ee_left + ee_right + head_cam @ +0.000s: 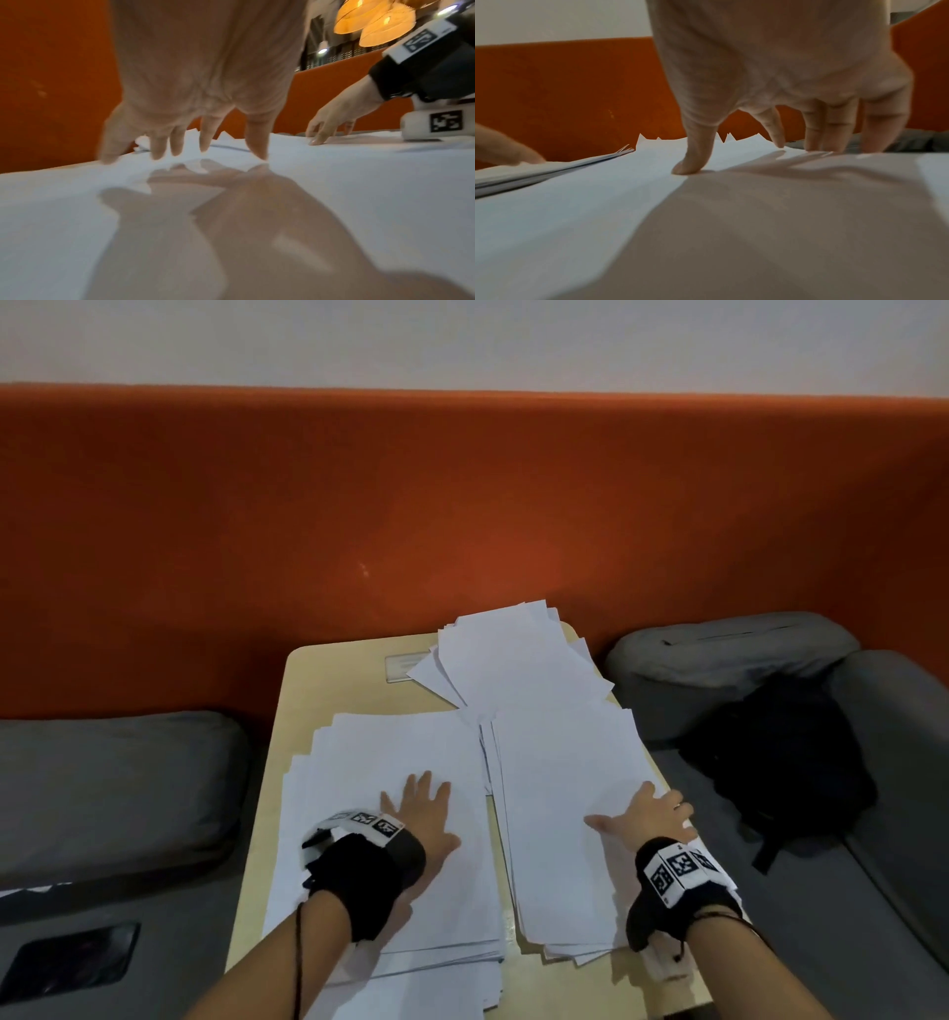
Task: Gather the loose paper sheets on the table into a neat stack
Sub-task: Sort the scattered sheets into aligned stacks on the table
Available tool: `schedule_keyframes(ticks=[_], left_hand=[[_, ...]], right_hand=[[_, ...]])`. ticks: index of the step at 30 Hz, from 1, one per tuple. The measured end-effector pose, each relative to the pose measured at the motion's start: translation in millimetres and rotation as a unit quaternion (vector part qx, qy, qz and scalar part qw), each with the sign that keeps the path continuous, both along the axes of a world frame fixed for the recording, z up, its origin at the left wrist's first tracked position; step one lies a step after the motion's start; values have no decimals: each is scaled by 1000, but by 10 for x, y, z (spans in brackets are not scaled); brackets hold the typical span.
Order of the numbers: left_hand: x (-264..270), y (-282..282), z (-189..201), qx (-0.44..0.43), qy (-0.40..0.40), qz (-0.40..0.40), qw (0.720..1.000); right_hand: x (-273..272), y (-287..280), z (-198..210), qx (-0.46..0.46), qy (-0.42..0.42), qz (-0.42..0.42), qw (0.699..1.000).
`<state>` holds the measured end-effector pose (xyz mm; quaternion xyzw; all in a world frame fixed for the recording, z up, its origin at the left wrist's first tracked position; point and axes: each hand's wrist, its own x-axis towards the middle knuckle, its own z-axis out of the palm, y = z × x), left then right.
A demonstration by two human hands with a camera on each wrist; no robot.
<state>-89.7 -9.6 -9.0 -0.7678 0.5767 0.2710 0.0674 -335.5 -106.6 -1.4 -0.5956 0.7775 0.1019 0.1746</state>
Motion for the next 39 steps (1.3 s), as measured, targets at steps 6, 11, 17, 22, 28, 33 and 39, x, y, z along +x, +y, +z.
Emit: schedule_keyframes(ticks=[6, 11, 17, 22, 28, 33, 39], left_hand=[[-560, -227, 84, -53, 211, 31, 976], [-693, -262, 74, -44, 251, 94, 962], [-653, -282, 114, -61, 338, 158, 926], [-794, -303, 162, -111, 378, 153, 906], [-913, -342, 230, -144, 393, 123, 900], [-705, -408, 297, -221, 465, 128, 847], [-480, -444, 550, -285, 565, 143, 761]], right_hand=[[33, 21, 10, -17, -9, -38, 999], [6, 66, 20, -36, -23, -54, 998], [4, 54, 24, -34, -32, -49, 998], [-16, 48, -4, -19, -9, -36, 999], [-62, 86, 15, -21, -12, -39, 999], [-214, -11, 67, -94, -266, -116, 952], [-261, -57, 429, -153, -613, -116, 766]])
